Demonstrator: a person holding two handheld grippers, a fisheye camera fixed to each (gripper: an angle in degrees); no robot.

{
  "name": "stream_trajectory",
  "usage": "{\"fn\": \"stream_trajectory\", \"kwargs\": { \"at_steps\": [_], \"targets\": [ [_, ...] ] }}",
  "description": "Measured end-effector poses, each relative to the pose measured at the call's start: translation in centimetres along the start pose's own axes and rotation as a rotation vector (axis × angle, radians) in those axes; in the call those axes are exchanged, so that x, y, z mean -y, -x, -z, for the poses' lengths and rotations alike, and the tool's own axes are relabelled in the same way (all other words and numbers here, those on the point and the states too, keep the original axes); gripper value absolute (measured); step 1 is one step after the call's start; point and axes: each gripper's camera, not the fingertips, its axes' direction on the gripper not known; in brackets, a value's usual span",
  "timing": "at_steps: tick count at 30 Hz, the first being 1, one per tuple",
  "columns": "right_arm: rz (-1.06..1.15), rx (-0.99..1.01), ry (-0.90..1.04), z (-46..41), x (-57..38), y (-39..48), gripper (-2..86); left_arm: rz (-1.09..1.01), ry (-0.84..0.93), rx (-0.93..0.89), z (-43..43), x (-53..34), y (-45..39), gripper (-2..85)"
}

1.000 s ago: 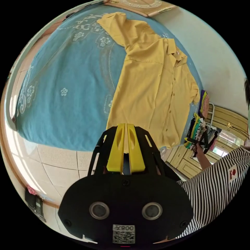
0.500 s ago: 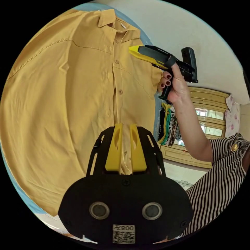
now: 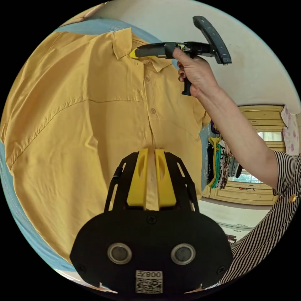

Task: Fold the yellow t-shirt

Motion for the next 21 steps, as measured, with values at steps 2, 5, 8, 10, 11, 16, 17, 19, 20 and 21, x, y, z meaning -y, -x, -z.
{"fn": "stream_trajectory", "kwargs": {
  "at_steps": [2,5,8,10,11,16,17,19,20,21],
  "targets": [
    [0.027,-0.031,0.0,-0.2,0.5,0.6,4.1,0.02,0.028,0.027,-0.9,0.5,0.1,2.0],
    [0.069,-0.084,-0.004,0.1,1.4,0.9,3.3,0.007,0.02,0.015,-1.1,1.3,-0.2,1.5],
    [0.085,-0.115,-0.023,0.4,2.3,0.7,3.3,-0.007,0.022,0.023,-1.5,2.3,-0.4,1.4],
    [0.094,-0.107,-0.005,-0.4,2.9,0.7,3.6,-0.009,0.022,0.012,-1.7,2.9,-0.3,1.5],
    [0.094,-0.105,0.032,-1.4,3.5,0.6,4.1,-0.007,0.022,0.001,-1.7,3.1,-0.2,1.8],
    [0.05,-0.054,0.0,-0.9,3.3,0.2,6.7,0.003,-0.001,-0.051,-1.5,2.8,-0.7,2.9],
    [0.021,-0.021,-0.025,-0.2,2.7,-0.3,7.1,0.006,0.002,-0.073,-1.6,2.5,-1.0,3.2],
    [-0.031,0.036,-0.064,0.8,1.4,-1.1,7.2,0.006,0.022,-0.085,-2.0,1.9,-1.4,3.5],
    [-0.057,0.076,-0.092,1.5,0.3,-1.4,7.0,0.011,0.046,-0.091,-2.5,1.6,-1.7,3.7],
    [-0.077,0.109,-0.11,2.0,-0.8,-1.3,6.9,0.014,0.057,-0.097,-2.7,1.4,-1.8,3.8]
  ]
}}
